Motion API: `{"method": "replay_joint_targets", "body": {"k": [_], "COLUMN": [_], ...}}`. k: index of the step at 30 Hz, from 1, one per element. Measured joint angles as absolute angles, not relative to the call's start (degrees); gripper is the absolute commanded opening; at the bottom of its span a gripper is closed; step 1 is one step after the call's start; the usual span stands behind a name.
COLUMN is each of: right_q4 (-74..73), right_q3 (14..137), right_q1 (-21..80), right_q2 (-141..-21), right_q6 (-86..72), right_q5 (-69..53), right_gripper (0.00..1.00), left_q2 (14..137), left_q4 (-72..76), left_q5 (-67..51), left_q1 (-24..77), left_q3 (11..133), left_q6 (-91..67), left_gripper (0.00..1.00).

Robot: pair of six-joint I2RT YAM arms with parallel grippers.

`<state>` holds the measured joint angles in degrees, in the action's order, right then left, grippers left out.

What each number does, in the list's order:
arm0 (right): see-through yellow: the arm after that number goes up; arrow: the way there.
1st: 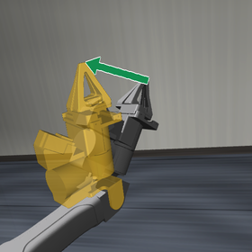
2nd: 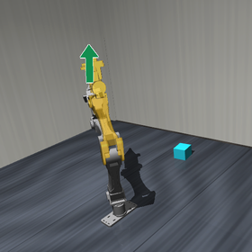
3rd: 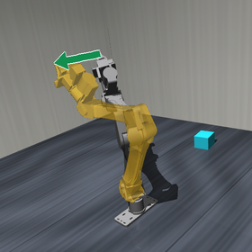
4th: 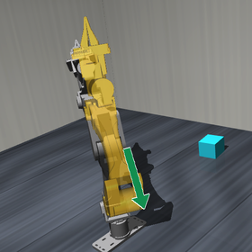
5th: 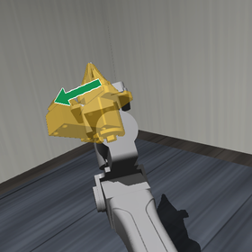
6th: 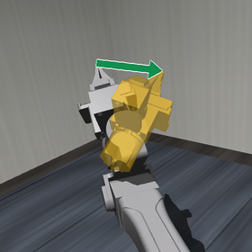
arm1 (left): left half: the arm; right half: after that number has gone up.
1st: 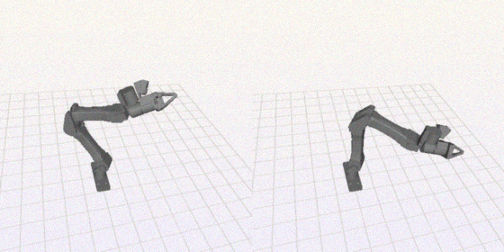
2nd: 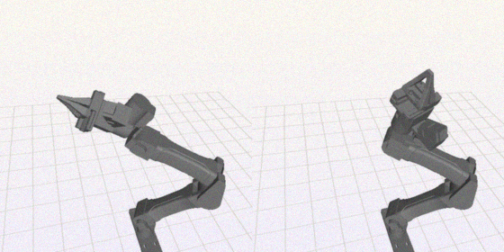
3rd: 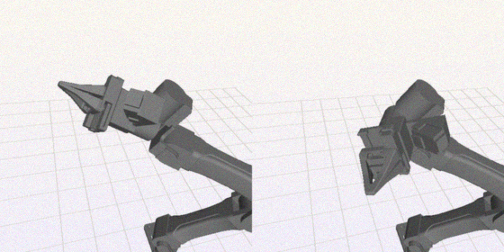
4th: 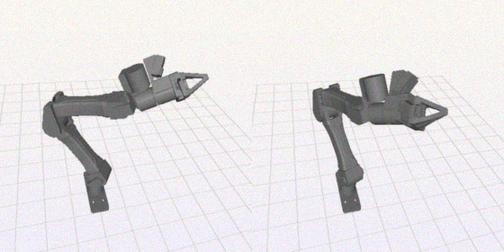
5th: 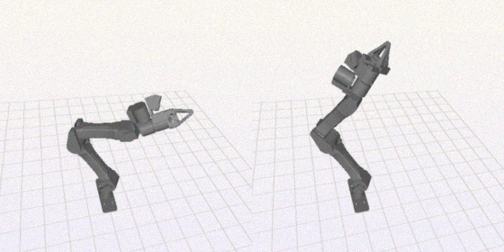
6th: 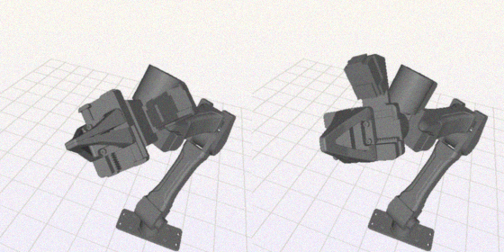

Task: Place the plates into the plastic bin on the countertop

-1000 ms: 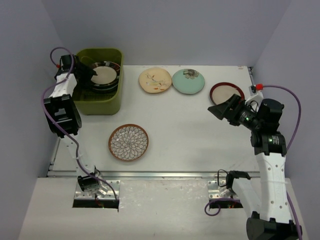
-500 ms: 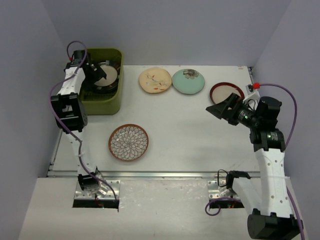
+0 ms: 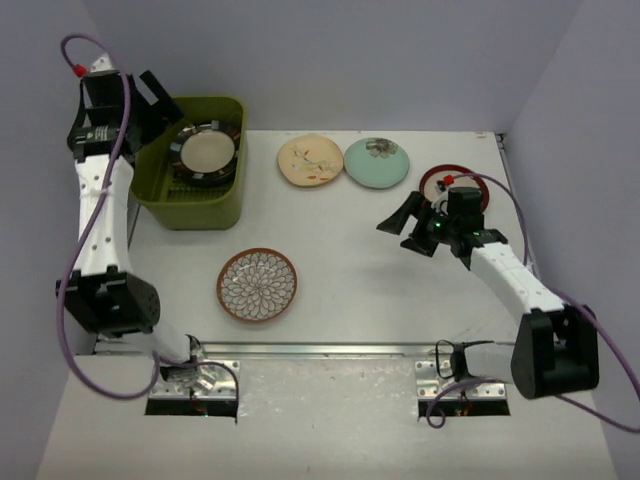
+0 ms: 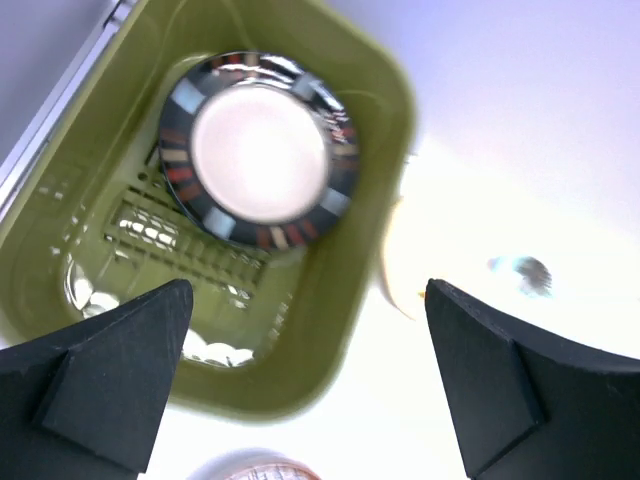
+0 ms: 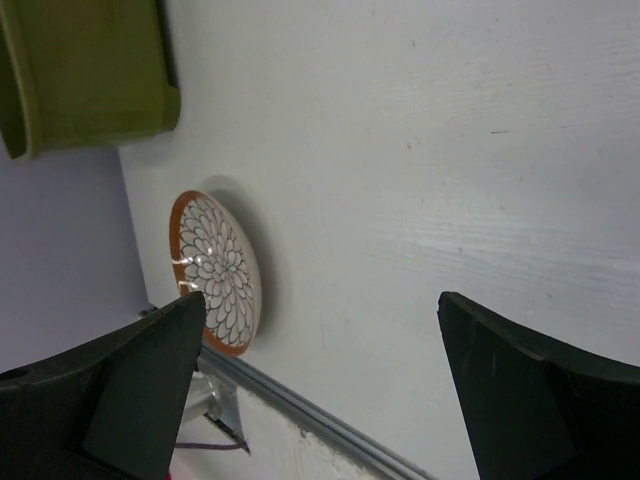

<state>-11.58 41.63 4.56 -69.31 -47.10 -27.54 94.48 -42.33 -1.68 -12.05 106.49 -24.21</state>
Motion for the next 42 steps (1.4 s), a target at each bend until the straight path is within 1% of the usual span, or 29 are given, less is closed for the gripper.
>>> {"method": "replay_joint_targets", "body": {"k": [2, 5, 6, 8, 9, 13, 18, 21, 24, 25, 28, 29, 30, 31, 32, 33, 35, 39, 42], "right_q4": [-7.2, -1.3, 0.0, 2.5, 4.0, 9.3, 12.0, 12.9, 13.1, 13.5, 12.8, 12.6, 12.2, 11.9, 11.1, 10.6, 11.7, 14.6, 17.8], "right_q3": [41.6, 42.0, 42.7, 44.8, 45.5, 47.5, 57.3, 61.4, 66.2, 67.2, 70.3, 71.8, 73.6, 75.5, 76.9, 77.2, 76.5, 67.2, 57.4], "right_q1": [8.3, 13.2, 14.8, 17.3, 18.3, 19.1, 16.6, 14.4, 12.0, 11.5, 9.9, 9.5, 9.2, 8.9, 8.7, 8.6, 8.4, 8.4, 8.3], "right_q2": [-75.0, -82.2, -84.7, -90.0, -92.4, -101.3, -110.8, -114.8, -119.4, -120.5, -123.5, -124.8, -126.0, -127.3, -128.2, -128.8, -128.9, -123.2, -116.0], "right_q6": [-49.2, -52.5, -54.0, -57.2, -59.4, -71.2, -83.1, -89.1, -93.3, -94.5, -97.3, -97.9, -98.2, -98.4, -98.0, -98.7, -98.8, -98.8, -97.2], "right_q5": [-23.2, -15.2, -12.7, -8.9, -7.0, 1.1, 8.1, 8.8, 8.6, 8.4, 7.9, 7.5, 7.0, 6.7, 6.4, 6.0, 5.6, 6.4, 7.4], "right_gripper": [0.99, 0.99, 0.99, 0.99, 0.99, 0.98, 0.91, 0.79, 0.59, 0.54, 0.47, 0.38, 0.24, 0.24, 0.03, 0.0, 0.0, 0.0, 0.0], "left_q2": [83.5, 64.8, 60.2, 54.6, 53.3, 55.6, 56.0, 54.5, 53.6, 53.5, 53.9, 54.2, 54.6, 54.8, 55.1, 55.2, 55.3, 55.4, 56.1], "left_q4": [-36.4, -22.6, -20.1, -16.5, -14.9, -13.2, -19.6, -20.8, -20.8, -20.8, -20.9, -20.8, -20.8, -20.9, -20.9, -20.9, -21.0, -21.5, -21.4], "left_q5": [-4.6, -12.9, -15.8, -20.5, -22.7, -28.0, -26.8, -26.1, -25.7, -25.4, -25.2, -25.3, -25.4, -25.5, -25.6, -25.6, -25.6, -25.4, -25.3], "left_q1": [-12.1, -12.0, -12.0, -11.7, -11.6, -11.2, -6.5, -2.8, -0.7, -0.1, 1.5, 2.2, 2.7, 3.1, 3.5, 3.7, 3.7, 3.8, 3.9], "left_q3": [97.7, 76.4, 70.6, 62.9, 59.9, 54.0, 52.6, 54.1, 55.4, 55.7, 55.8, 55.8, 55.8, 55.8, 55.8, 55.8, 55.8, 55.9, 55.9], "left_q6": [-25.3, -29.8, -31.8, -34.8, -36.0, -37.6, -35.0, -33.0, -31.6, -31.3, -30.5, -30.2, -30.0, -29.8, -29.6, -29.5, -29.1, -28.5, -28.5], "left_gripper": [1.0, 1.0, 1.0, 1.0, 1.0, 1.0, 1.0, 1.0, 1.0, 1.0, 1.0, 1.0, 1.0, 1.0, 1.0, 1.0, 1.0, 1.0, 1.0]}}
